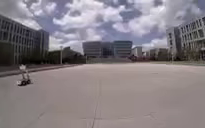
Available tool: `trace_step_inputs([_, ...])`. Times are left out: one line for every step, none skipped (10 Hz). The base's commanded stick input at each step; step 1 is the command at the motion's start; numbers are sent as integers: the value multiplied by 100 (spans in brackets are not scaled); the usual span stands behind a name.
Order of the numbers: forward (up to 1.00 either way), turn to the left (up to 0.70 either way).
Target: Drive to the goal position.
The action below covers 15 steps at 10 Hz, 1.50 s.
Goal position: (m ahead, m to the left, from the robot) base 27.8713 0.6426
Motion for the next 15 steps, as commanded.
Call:
trace_step_inputs([70, 0])
trace_step_inputs([70, 0])
trace_step_inputs([70, 0])
trace_step_inputs([70, 0])
trace_step_inputs([70, 0])
trace_step_inputs([70, 0])
trace_step_inputs([70, 0])
trace_step_inputs([70, 0])
trace_step_inputs([70, 0])
trace_step_inputs([70, 0])
trace_step_inputs([70, 0])
trace_step_inputs([70, 0])
trace_step_inputs([70, 0])
trace_step_inputs([70, 0])
trace_step_inputs([70, 0])
